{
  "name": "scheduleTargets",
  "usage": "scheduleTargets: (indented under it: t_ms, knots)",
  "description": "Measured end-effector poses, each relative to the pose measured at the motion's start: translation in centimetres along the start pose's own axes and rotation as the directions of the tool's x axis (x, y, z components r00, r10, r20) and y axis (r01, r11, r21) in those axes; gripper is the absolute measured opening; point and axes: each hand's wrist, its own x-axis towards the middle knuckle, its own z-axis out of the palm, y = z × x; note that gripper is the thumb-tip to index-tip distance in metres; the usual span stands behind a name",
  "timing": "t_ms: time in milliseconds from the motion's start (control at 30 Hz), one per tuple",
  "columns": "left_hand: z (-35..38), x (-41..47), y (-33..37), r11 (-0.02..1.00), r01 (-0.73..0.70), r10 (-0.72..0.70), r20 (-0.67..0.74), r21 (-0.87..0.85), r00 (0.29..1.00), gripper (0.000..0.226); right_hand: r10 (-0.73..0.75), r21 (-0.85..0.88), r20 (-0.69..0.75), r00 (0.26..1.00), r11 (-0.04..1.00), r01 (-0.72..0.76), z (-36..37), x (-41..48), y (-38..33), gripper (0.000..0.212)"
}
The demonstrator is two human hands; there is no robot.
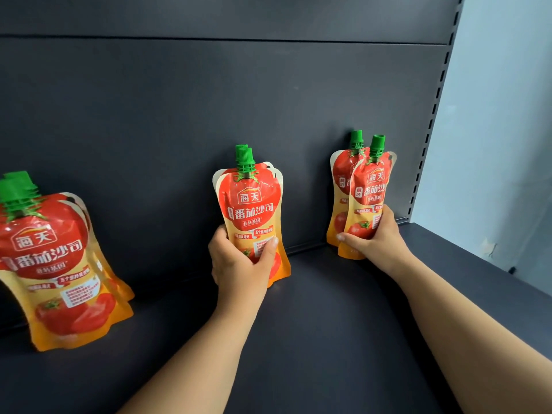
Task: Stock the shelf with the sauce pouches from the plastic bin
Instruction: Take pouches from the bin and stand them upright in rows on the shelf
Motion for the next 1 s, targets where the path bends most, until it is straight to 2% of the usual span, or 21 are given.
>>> scheduleTargets:
  t_ms: [133, 300, 367, 467, 567, 667, 767, 1000]
  knots:
    - [-0.1, 0.0, -0.3, 0.997, 0.079, -0.079, 0.020, -0.006, 0.997, 0.081, -0.024, -0.043, 0.003, 1.000, 0.999, 0.024, 0.0, 0.0, 0.1, 0.086]
    - [-1.1, -1.2, 0.2, 0.996, 0.080, -0.079, -0.022, 0.045, 0.997, 0.086, 0.027, -0.170, -0.038, 0.999, 0.985, -0.033, -0.5, -1.3, -0.2, 0.077]
    - [-2.5, -2.8, 0.6, 0.992, 0.077, -0.071, -0.061, 0.101, 0.996, 0.078, 0.046, -0.251, -0.076, 0.996, 0.966, -0.064, -0.8, -3.0, -0.8, 0.068]
    - [-4.9, -5.9, 1.3, 0.984, 0.045, -0.034, -0.064, 0.174, 0.997, 0.057, -0.045, -0.322, -0.051, 0.998, 0.946, 0.026, -1.4, -6.6, -2.1, 0.052]
    - [-7.7, -9.5, 2.2, 0.982, 0.035, -0.054, 0.098, 0.186, 0.994, 0.036, -0.110, -0.355, 0.058, 0.992, 0.927, 0.124, -1.9, -12.0, -3.7, 0.044]
    - [-10.7, -13.9, 3.9, 0.985, 0.010, -0.053, 0.247, 0.173, 0.967, 0.024, -0.189, -0.343, 0.126, 0.974, 0.913, 0.222, -3.2, -18.6, -5.5, 0.034]
    - [-14.1, -18.7, 5.2, 0.988, -0.070, 0.020, 0.339, 0.137, 0.940, 0.019, -0.231, -0.313, 0.144, 0.962, 0.912, 0.266, -5.6, -25.6, -6.8, 0.026]
    - [-20.5, -29.4, 5.3, 0.961, -0.271, 0.215, 0.448, 0.063, 0.868, 0.020, -0.195, -0.462, 0.243, 0.950, 0.838, 0.290, -9.5, -39.3, -6.1, 0.020]
